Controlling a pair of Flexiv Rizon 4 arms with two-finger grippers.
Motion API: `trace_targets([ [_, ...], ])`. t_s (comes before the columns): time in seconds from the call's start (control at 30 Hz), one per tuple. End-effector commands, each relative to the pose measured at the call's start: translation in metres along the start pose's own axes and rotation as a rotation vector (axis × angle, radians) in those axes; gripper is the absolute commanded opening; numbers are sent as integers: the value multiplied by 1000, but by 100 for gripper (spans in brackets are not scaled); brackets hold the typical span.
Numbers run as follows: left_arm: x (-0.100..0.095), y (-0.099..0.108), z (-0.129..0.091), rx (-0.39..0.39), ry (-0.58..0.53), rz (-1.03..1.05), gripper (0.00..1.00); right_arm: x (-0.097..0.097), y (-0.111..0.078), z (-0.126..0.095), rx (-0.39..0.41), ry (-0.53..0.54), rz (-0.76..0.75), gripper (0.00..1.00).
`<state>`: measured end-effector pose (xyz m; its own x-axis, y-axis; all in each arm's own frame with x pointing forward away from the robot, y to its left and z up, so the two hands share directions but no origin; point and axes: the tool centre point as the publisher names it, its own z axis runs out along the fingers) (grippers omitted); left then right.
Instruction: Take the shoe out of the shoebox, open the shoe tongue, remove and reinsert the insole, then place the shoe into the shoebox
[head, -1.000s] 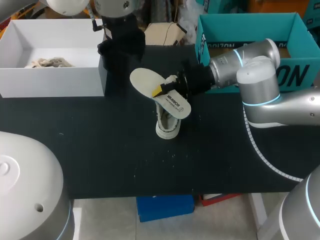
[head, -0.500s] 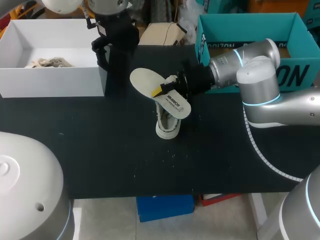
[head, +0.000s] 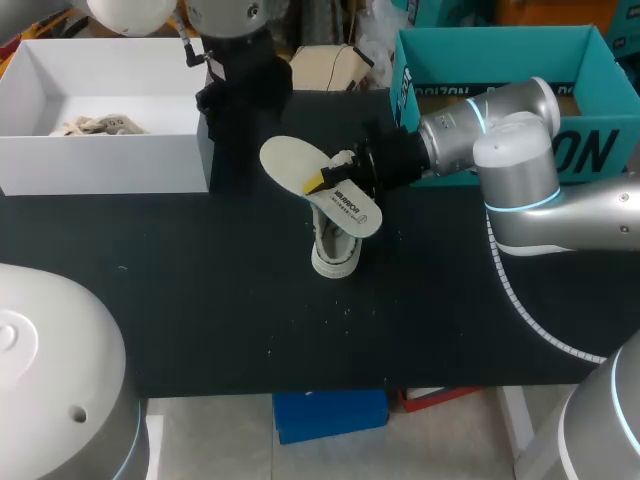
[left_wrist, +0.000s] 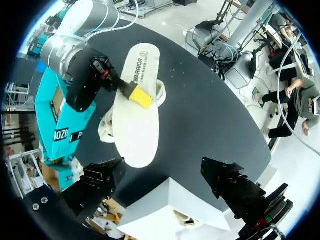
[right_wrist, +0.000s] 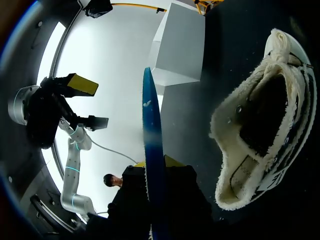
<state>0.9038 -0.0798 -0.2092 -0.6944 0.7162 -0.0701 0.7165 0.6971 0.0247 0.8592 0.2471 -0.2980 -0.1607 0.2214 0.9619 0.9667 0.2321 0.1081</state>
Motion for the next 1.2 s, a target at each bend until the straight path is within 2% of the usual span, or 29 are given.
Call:
trace_targets([
  [0.03,-2,-21,-3,-20,-4,5,100,0,0,1,-2,0,0,0],
  [0.37,-7,-76,-1,-33,23,38,100,0,0,1,-2,0,0,0],
  [0.73,-17,-123,1,-27,23,81,100,0,0,1,-2,0,0,0],
  [0.97,-23,-139,4,-1,-4,116,100,0,0,1,-2,0,0,0],
  [1.2,-12,-140,-10,106,-171,185,100,0,0,1,-2,0,0,0],
])
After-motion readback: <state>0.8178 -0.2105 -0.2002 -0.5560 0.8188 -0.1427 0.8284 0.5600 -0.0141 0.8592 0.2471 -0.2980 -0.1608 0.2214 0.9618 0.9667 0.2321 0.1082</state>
